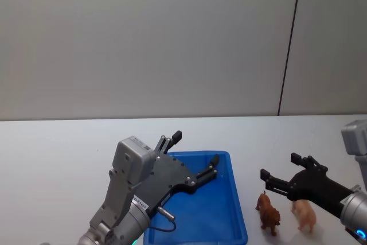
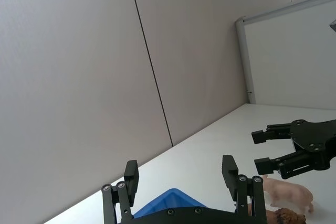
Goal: Pick up the two dolls from the table and place them into the box.
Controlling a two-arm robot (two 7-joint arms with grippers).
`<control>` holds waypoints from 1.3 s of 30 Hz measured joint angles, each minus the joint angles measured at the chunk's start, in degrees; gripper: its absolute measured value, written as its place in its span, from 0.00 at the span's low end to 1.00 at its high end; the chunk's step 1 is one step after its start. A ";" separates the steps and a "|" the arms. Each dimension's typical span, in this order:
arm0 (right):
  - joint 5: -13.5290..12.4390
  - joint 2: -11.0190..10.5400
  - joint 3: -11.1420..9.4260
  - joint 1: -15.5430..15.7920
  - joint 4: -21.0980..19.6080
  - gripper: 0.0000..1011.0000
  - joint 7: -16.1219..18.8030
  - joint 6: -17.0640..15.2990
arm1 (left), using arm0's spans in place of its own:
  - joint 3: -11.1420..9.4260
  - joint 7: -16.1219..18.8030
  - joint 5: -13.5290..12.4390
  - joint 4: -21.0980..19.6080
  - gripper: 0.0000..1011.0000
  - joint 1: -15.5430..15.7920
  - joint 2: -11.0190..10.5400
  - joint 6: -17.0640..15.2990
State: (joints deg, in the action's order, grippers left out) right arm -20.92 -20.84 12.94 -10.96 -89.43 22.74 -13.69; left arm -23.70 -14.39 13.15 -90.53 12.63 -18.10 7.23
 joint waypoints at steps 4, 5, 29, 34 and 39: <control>0.00 0.00 0.00 0.00 0.00 0.99 0.00 0.00 | 0.00 0.00 0.00 0.00 0.99 0.00 0.00 0.00; 0.00 0.00 0.00 0.00 0.00 0.99 0.00 0.00 | 0.00 0.00 0.00 0.00 0.99 0.00 0.00 0.00; -0.11 -0.71 -0.66 -0.72 1.01 0.99 1.61 0.07 | 0.00 0.00 0.00 0.00 0.99 0.00 0.00 0.00; -0.44 -1.61 -1.36 -1.03 1.87 0.99 2.72 -0.32 | 0.00 0.00 0.00 0.00 0.99 0.00 0.00 0.00; -0.68 -2.48 -2.07 -1.03 2.58 0.99 3.39 -1.14 | 0.00 0.00 0.00 0.00 0.99 0.00 0.00 0.00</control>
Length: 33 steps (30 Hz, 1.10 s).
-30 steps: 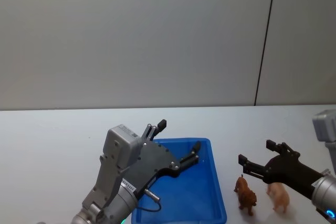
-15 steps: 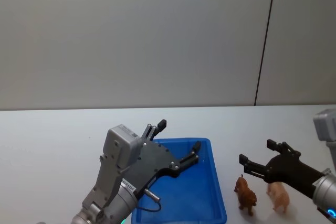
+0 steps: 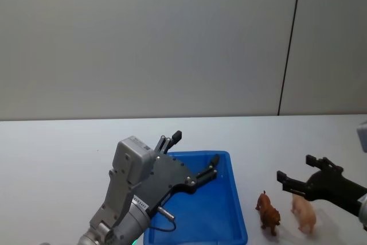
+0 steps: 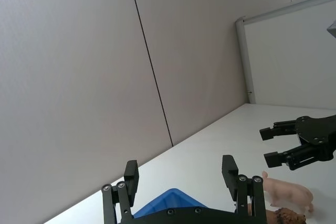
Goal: Pick up the two dolls from the table and place them into the box.
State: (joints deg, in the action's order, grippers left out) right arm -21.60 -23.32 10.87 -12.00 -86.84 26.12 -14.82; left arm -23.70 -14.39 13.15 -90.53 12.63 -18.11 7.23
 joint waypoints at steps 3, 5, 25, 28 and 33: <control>-0.13 -0.50 -0.33 0.13 0.35 0.99 0.29 -0.68 | 0.00 0.00 0.00 0.00 0.99 0.00 0.01 0.00; -0.21 -0.95 -0.60 0.32 0.67 0.99 0.48 -1.28 | 0.00 0.00 0.00 0.00 0.99 0.00 0.00 0.00; -0.03 -1.78 -0.23 1.85 3.24 0.99 0.21 -5.96 | 0.00 0.00 0.00 0.00 0.99 0.00 0.00 0.00; 0.14 -1.56 0.10 1.86 3.73 0.99 0.00 -6.55 | 0.00 0.00 0.00 0.00 0.99 0.00 0.00 0.00; 0.45 -1.10 0.69 1.78 4.64 0.97 -0.40 -7.50 | 0.00 0.00 0.00 0.00 0.99 0.00 0.00 0.00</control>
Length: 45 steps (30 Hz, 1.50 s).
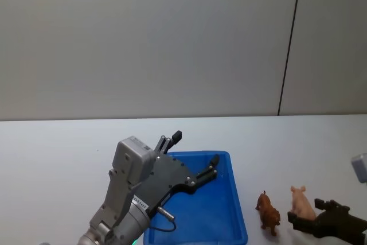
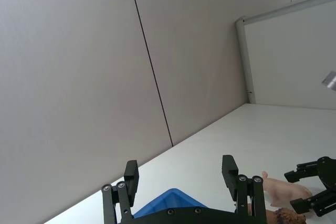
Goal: Pick up the two dolls from the table and place them into the box.
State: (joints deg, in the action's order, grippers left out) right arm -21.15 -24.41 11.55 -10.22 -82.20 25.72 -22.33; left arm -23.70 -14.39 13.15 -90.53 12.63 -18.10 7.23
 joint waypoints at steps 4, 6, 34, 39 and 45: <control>0.10 0.29 0.30 -0.13 0.60 0.89 -0.32 -0.63 | 0.00 0.00 0.00 0.00 0.99 0.00 0.00 0.00; 0.10 0.37 0.38 -0.20 0.79 0.82 -0.45 -0.86 | 0.00 0.00 0.00 0.00 0.99 0.00 0.00 0.00; 1.89 0.67 0.55 -2.00 -0.67 0.37 -1.69 3.45 | 0.00 0.00 0.00 0.00 0.99 0.00 0.00 0.00; 3.07 1.18 0.77 -3.93 -0.93 0.37 0.34 5.07 | 0.00 0.00 0.00 0.00 0.99 0.00 0.00 0.00; 4.32 2.42 1.58 -6.92 -0.36 0.37 3.64 5.47 | 0.00 0.00 0.00 0.00 0.99 0.00 0.00 0.00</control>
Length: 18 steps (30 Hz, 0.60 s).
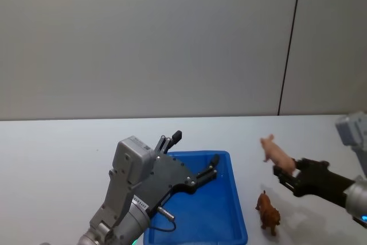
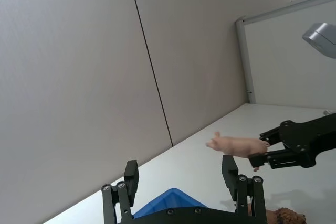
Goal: Pick up the two dolls from the table and place them into the box.
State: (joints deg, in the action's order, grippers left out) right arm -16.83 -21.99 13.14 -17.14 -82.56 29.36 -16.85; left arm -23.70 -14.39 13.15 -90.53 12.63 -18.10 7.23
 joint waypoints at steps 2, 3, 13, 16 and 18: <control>0.41 0.60 0.41 -1.23 0.60 0.37 1.38 -0.31 | 0.00 0.00 0.00 0.00 0.99 0.00 -0.01 0.00; 0.41 0.60 0.41 -1.23 0.60 0.37 1.38 -0.31 | 0.00 0.00 0.00 0.00 0.99 0.00 0.00 0.00; 2.10 4.63 3.20 -7.68 6.21 0.37 8.01 -3.91 | 0.00 0.00 0.00 0.00 0.99 0.00 0.00 0.00; 2.39 5.69 4.00 -9.08 7.89 0.37 9.16 -4.51 | 0.00 0.00 0.00 0.00 0.99 0.00 0.00 0.00; 2.66 6.68 4.81 -10.30 9.44 0.37 10.33 -4.98 | 0.00 0.00 0.00 0.00 0.99 0.00 0.00 0.00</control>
State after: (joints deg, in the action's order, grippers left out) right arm -14.17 -15.31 17.94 -27.44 -73.12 39.69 -21.83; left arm -23.70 -14.39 13.15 -90.53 12.62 -18.10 7.24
